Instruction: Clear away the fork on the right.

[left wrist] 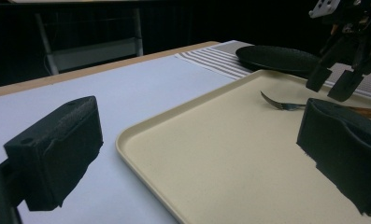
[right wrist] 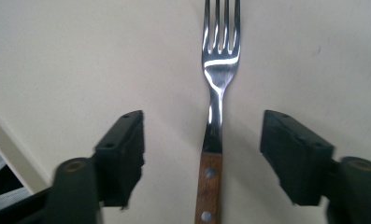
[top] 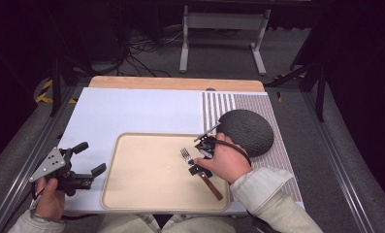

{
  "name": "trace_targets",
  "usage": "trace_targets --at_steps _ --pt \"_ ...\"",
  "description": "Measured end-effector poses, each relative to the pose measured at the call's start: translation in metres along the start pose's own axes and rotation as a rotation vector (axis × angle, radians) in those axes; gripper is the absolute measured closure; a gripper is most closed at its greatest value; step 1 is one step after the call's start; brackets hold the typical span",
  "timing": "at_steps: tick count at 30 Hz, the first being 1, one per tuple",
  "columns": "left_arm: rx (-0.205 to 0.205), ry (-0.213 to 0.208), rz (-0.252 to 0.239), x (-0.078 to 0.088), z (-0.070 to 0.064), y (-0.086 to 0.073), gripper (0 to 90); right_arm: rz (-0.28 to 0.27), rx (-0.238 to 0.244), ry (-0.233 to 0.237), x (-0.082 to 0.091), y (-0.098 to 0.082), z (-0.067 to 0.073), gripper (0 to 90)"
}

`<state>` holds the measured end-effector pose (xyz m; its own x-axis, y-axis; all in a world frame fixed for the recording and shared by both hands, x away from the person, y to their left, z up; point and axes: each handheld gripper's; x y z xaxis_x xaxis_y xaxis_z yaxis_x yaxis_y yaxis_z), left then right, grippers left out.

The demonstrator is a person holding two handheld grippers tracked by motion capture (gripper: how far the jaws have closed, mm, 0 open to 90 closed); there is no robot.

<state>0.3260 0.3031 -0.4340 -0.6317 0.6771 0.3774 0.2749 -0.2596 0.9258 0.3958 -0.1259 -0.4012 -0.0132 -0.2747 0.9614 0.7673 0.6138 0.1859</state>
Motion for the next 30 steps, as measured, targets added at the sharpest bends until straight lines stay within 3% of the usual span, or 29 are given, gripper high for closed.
trace_targets --at_steps 2,3,8,10,12,14,16,19,21,24,26,30 --pt "0.0 0.0 0.0 0.0 0.0 0.0 0.8 -0.029 0.049 -0.013 0.003 0.001 0.0 18.9" --pt "-0.001 0.0 0.0 0.0 0.0 0.0 0.8 -0.059 0.104 -0.034 0.006 0.003 0.0 15.2" --pt "-0.001 0.0 -0.002 0.0 0.0 0.0 0.8 -0.128 0.162 -0.043 0.012 0.005 0.001 14.3" --pt "-0.001 0.0 -0.002 0.0 0.0 0.0 0.8 -0.171 0.196 -0.056 0.014 0.006 0.002 13.3" --pt "-0.002 0.0 -0.002 0.0 0.0 0.0 0.8 -0.216 0.251 -0.036 0.015 0.009 0.002 12.3" --pt "-0.005 0.001 -0.002 0.0 0.0 0.0 0.8 -0.236 0.275 -0.016 0.015 0.01 0.001 11.3" --pt "-0.01 -0.001 0.002 0.0 0.0 0.0 0.8 -0.254 0.319 -0.033 0.015 0.011 0.001 11.4" --pt "-0.009 -0.001 -0.002 0.0 -0.001 0.0 0.8 -0.26 0.426 -0.058 0.012 0.012 0.0 12.6" --pt "-0.008 -0.001 -0.003 0.0 -0.001 0.0 0.8 -0.264 0.468 -0.057 0.01 0.014 0.0 16.3" --pt "-0.008 0.0 -0.008 0.0 -0.001 0.0 0.8 -0.328 0.385 -0.045 0.005 0.016 0.003 23.6" --pt "-0.008 -0.001 -0.009 0.0 -0.001 0.0 0.8 -0.325 0.415 -0.046 0.004 0.017 0.003 29.2" --pt "-0.007 -0.001 -0.01 0.0 -0.001 0.0 0.8 -0.335 0.405 -0.033 -0.001 0.018 0.005 34.8"
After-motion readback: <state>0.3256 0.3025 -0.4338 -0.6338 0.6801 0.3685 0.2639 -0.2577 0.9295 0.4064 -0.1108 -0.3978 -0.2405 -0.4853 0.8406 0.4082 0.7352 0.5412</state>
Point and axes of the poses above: each handheld gripper's, and its own axes: x roughly backward along the jaws, y roughly out of its top, z roughly to its left, and after that the axes turned 10 degrees about z, right-handed
